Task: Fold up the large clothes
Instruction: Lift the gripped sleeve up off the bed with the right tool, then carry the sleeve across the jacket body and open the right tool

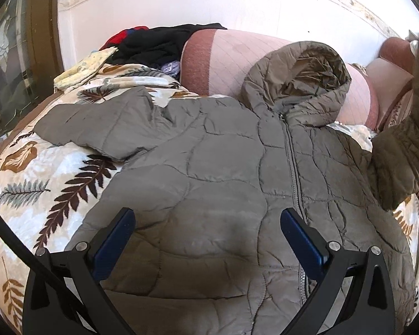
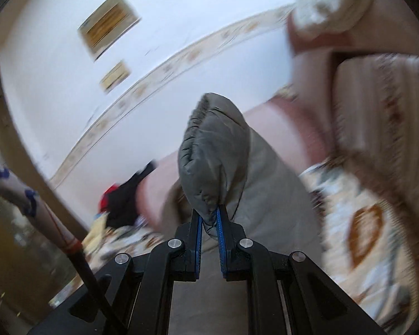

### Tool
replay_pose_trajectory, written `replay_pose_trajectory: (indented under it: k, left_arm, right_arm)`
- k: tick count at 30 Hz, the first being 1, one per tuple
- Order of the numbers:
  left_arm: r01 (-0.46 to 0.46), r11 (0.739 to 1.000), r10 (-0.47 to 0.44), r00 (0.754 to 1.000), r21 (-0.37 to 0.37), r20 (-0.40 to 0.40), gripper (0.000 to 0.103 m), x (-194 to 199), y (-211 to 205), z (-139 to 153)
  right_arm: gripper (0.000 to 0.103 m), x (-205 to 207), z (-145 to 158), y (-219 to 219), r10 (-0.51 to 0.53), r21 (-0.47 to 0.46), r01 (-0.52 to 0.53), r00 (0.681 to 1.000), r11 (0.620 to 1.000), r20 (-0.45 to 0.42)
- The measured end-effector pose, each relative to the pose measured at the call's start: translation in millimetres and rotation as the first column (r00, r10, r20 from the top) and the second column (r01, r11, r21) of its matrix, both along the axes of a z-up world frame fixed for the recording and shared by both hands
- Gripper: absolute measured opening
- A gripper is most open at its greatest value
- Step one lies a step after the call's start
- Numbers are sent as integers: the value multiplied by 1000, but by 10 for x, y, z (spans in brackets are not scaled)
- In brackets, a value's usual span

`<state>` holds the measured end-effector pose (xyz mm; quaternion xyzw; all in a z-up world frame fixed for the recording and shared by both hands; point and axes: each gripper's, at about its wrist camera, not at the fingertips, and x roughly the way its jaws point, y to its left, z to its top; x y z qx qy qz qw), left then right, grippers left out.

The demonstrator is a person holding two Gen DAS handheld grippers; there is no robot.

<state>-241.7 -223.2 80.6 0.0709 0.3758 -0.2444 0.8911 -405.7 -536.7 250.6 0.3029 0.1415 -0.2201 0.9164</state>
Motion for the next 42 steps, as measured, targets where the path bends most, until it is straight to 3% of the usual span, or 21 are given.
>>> replay_pose_trajectory:
  k: [4,10,18,23,26,27,28,29,30,32,33,36,38,40,42]
  left_arm:
    - [-30,999,30,1000,-15,-1,103,50,77,30]
    - [-94,995,94,996,-36,-8,103,135,211,52]
    - [-155,987,154,988,-40,-28,103,238,339,33]
    - [-174,984,172,984,-44,-48,103,293,363,1]
    - [-173,984,171,984,-31,-58,103,329,338,-37]
    - [-176,984,174,983,-30,-63,103,342,335,-50]
    - [-180,983,178,982,-32,-66,103,347,338,-54]
    - [-184,982,181,981,-36,-69,103,355,343,-57]
    - [-185,982,182,981,-38,-70,103,363,345,-58]
    - [-191,981,188,980,-36,-68,103,376,340,-60]
    - [-190,981,188,980,-34,-68,103,389,328,-70]
    - [-193,981,191,979,-23,-72,103,422,296,-101]
    - [-195,981,193,978,-10,-80,103,457,265,-132]
    - [-188,982,188,978,0,-87,103,495,218,-164]
    - [-187,982,187,979,10,-84,103,543,166,-181]
  right_arm:
    - [11,388,-300,257,133,52,-133,991,990,3]
    - [11,895,-795,743,298,145,-299,954,943,31]
    - [11,1512,-1603,1035,348,287,-327,937,900,-25]
    - [11,1645,-1923,1065,377,347,-334,924,876,-62]
    - [19,1696,-1959,1086,421,366,-361,902,858,-95]
    - [27,1662,-1926,1090,431,357,-374,897,856,-94]
    - [34,1640,-1889,1112,443,344,-389,892,855,-93]
    - [53,1604,-1844,1116,453,329,-401,886,855,-96]
    - [65,1554,-1800,1126,463,311,-415,881,855,-97]
    - [65,1451,-1734,1130,478,279,-437,873,855,-97]
    - [65,1389,-1700,1107,477,265,-439,873,858,-98]
    - [65,1162,-1671,891,389,228,-359,915,905,-103]
    - [63,1002,-1731,595,267,204,-229,946,952,-184]
    - [61,926,-1804,399,173,147,-135,943,980,-286]
    - [61,890,-1933,243,62,50,-45,898,998,-436]
